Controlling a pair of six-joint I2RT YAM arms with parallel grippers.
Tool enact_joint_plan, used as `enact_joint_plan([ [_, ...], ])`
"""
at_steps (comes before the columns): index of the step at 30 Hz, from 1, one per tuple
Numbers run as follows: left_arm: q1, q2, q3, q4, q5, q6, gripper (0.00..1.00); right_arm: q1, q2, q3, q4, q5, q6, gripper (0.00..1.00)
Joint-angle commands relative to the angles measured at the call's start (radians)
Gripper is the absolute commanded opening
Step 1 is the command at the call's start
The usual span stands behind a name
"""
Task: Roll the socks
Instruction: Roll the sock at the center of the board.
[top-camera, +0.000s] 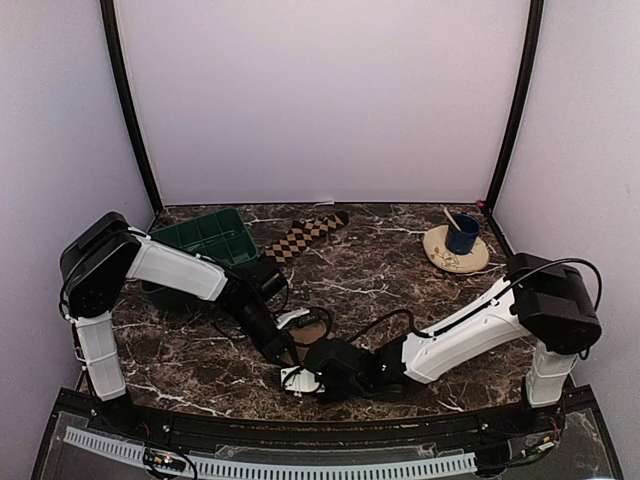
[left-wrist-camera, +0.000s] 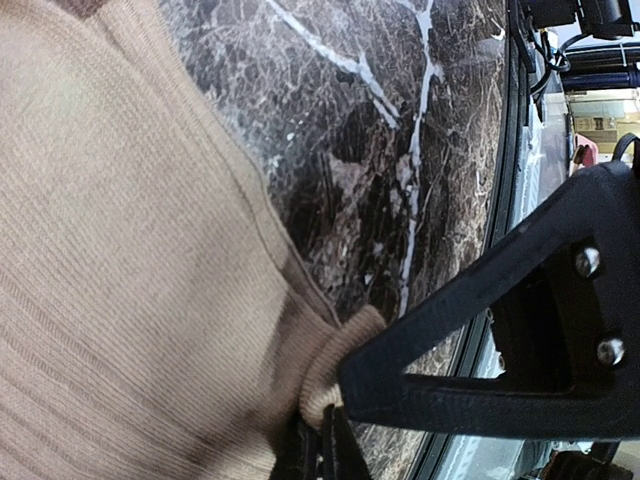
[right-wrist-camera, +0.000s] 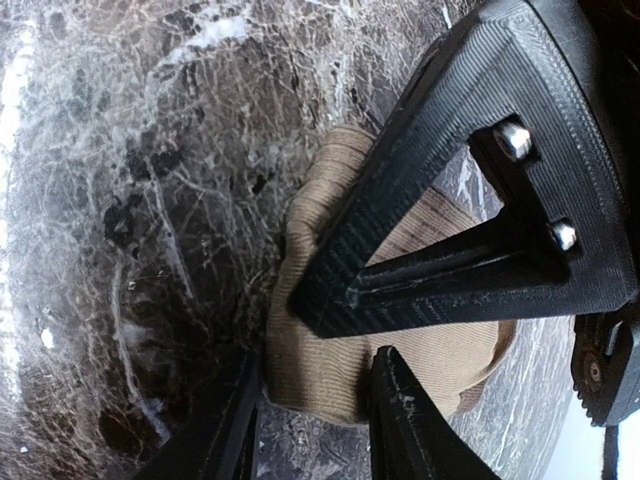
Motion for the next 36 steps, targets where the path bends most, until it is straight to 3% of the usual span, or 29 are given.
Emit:
enact_joint_plan([
  [1, 0.009, 0.006, 0.021, -0.04, 0.03, 0.023, 0.0, -0.013, 0.029, 0.02, -0.047, -0.028, -0.014, 0.34],
  [10, 0.014, 0.01, 0.026, -0.053, 0.037, 0.031, 0.0, -0.023, 0.053, 0.024, -0.095, -0.02, -0.006, 0.27],
  [26, 0.024, 0.017, 0.037, -0.059, 0.082, 0.038, 0.0, -0.037, 0.071, 0.004, -0.151, -0.005, 0.001, 0.33],
  [36, 0.03, 0.028, 0.037, -0.069, 0.089, 0.048, 0.0, -0.051, 0.095, 0.02, -0.22, -0.03, 0.018, 0.3],
])
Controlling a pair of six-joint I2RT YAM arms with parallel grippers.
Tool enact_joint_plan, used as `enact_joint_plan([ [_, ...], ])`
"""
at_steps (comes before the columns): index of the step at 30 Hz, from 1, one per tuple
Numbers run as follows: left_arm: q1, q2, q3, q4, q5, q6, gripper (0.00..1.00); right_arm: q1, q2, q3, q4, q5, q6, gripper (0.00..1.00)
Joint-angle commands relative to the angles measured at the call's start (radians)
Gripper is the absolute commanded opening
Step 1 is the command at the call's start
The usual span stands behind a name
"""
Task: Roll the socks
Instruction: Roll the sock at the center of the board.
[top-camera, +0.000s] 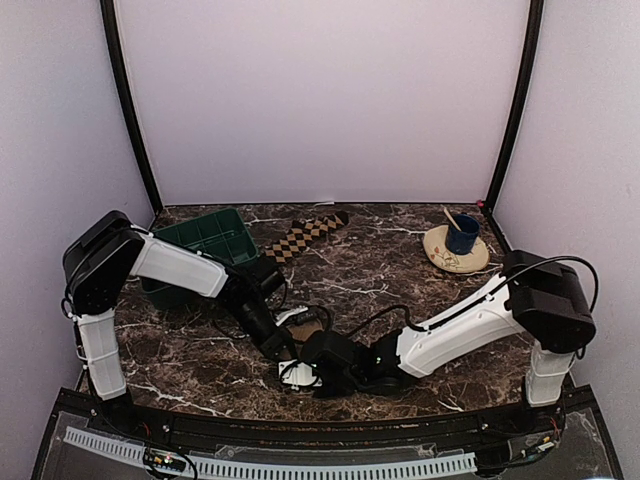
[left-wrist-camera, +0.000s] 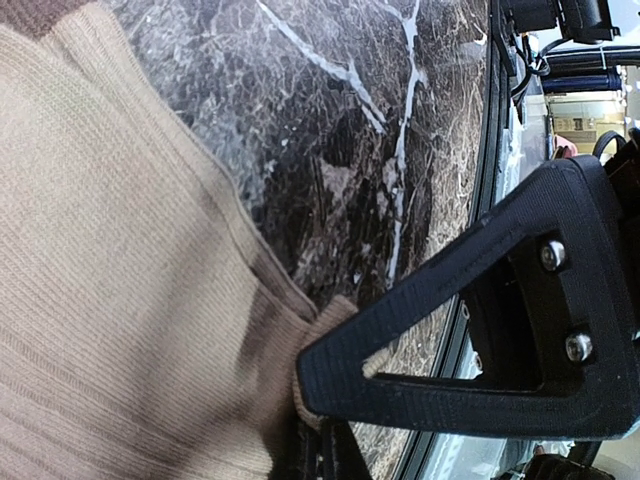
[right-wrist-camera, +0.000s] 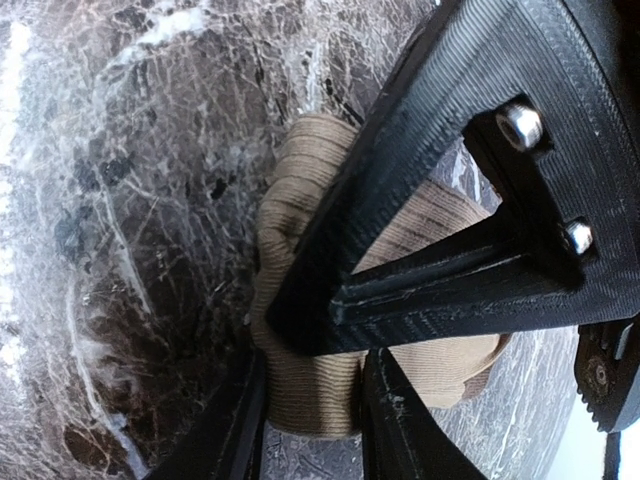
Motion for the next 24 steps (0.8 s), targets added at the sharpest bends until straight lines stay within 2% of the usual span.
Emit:
enact_joint_plan([
  [1, 0.006, 0.007, 0.016, -0.041, 0.029, 0.026, 0.0, -0.022, 0.072, -0.025, -0.176, -0.016, 0.016, 0.3],
  [5, 0.008, 0.008, 0.016, -0.043, 0.031, 0.027, 0.0, -0.023, 0.085, -0.022, -0.188, -0.027, 0.024, 0.29],
  [22, 0.019, 0.006, 0.018, -0.043, 0.028, 0.001, 0.0, -0.041, 0.145, 0.021, -0.307, -0.149, 0.074, 0.1],
  [24, 0.022, -0.005, 0.012, -0.034, 0.012, -0.014, 0.06, -0.047, 0.152, 0.032, -0.329, -0.167, 0.082, 0.08],
])
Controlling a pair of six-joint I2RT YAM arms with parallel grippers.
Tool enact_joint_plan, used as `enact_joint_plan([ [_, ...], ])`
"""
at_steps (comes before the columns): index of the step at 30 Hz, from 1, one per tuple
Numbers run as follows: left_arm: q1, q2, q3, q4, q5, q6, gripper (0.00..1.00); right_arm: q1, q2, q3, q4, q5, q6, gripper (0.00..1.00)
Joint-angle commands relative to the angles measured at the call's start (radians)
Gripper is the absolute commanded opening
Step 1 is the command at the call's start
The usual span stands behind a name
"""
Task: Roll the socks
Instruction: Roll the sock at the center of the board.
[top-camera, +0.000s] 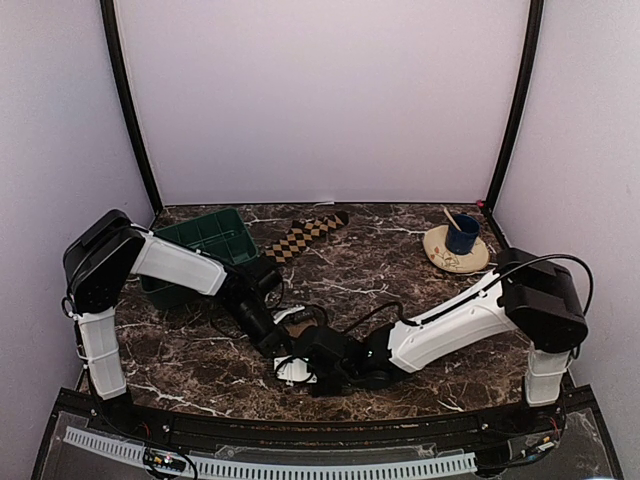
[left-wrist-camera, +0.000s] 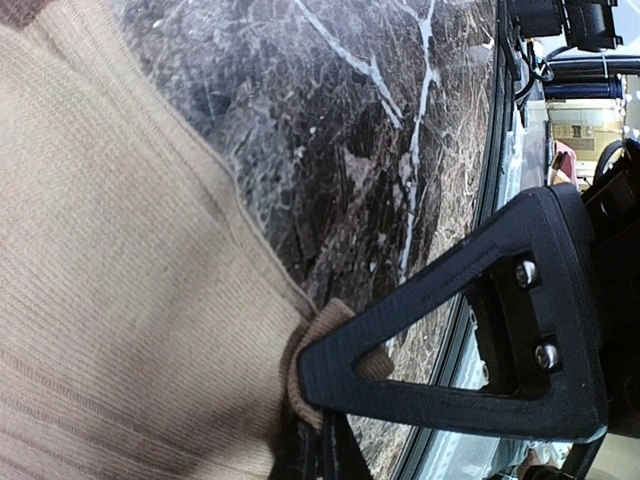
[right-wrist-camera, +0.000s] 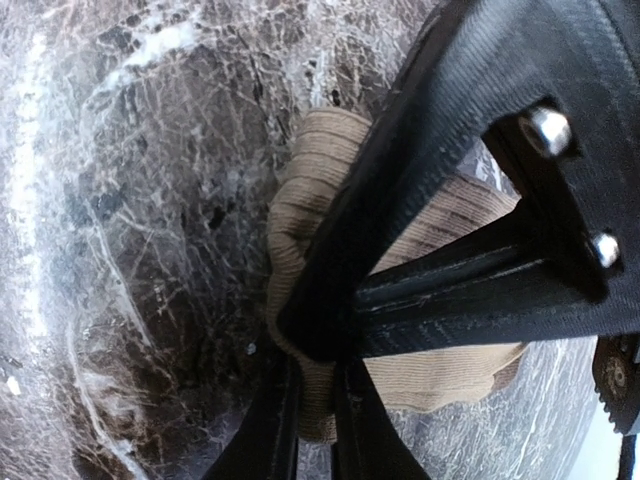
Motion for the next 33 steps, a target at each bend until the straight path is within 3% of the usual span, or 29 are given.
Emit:
enact_joint_plan([
  [1, 0.005, -0.023, 0.005, -0.006, -0.009, -0.026, 0.11, -0.034, 0.119, -0.03, -0.249, -0.109, 0.034, 0.07],
  [6, 0.012, -0.065, -0.023, 0.021, -0.045, -0.06, 0.28, -0.043, 0.132, -0.008, -0.274, -0.132, 0.058, 0.02],
  [13, 0.023, -0.108, -0.042, 0.045, -0.085, -0.097, 0.38, -0.05, 0.142, 0.015, -0.291, -0.16, 0.089, 0.0],
  [33, 0.102, -0.223, -0.109, 0.166, -0.172, -0.217, 0.39, -0.089, 0.127, 0.039, -0.313, -0.353, 0.16, 0.0],
])
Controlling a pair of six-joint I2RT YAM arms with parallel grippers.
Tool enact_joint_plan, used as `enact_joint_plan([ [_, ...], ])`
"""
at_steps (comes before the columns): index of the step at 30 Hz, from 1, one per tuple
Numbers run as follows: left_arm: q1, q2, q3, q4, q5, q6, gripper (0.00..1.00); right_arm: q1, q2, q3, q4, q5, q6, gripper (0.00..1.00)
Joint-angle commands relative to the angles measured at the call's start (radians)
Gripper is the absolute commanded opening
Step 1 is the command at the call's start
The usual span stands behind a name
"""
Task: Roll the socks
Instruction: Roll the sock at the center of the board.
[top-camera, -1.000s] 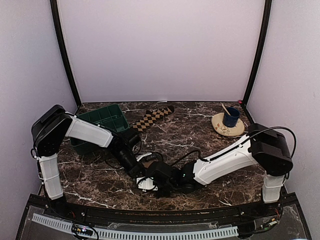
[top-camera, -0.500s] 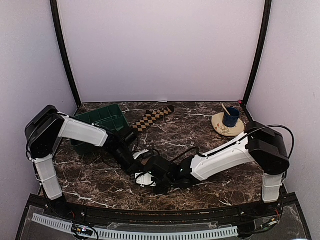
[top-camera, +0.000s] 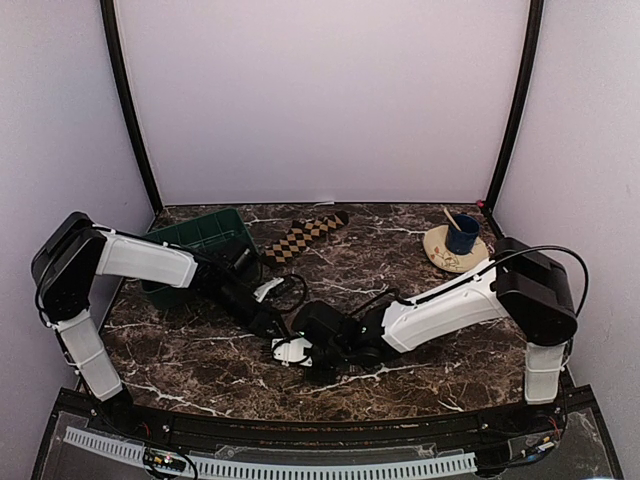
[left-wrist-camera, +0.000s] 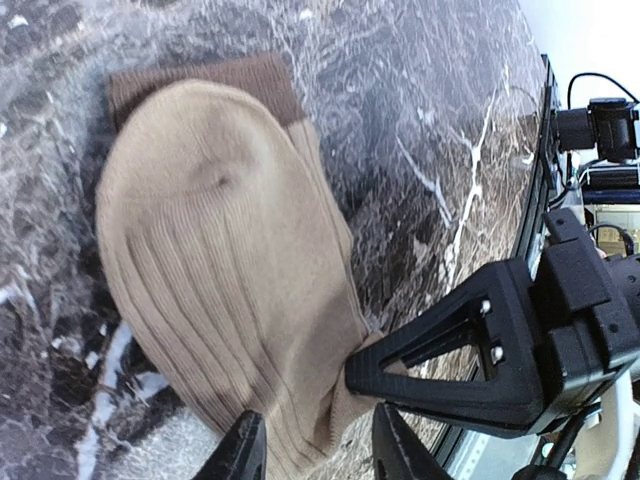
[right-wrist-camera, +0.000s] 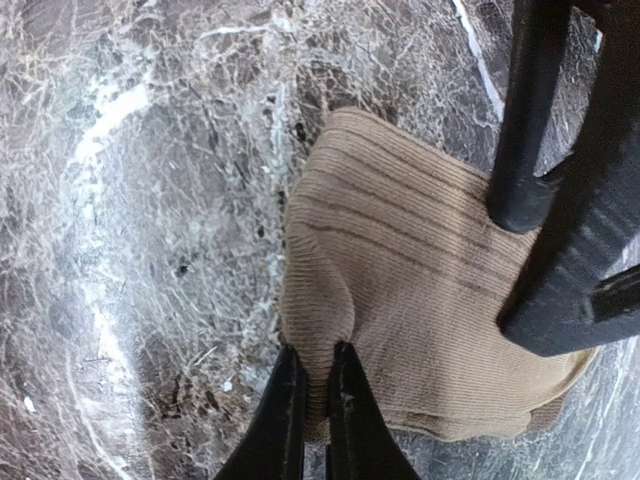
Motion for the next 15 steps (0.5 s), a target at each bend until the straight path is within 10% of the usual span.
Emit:
enact_joint_plan([
  [1, 0.012, -0.045, -0.012, 0.034, -0.017, -0.03, 0.39, -0.016, 0.092, -0.058, -0.22, -0.156, 0.046, 0.0],
  [15, 0.034, -0.093, -0.066, 0.079, -0.084, -0.08, 0.38, -0.119, 0.097, -0.03, -0.267, -0.414, 0.109, 0.0],
])
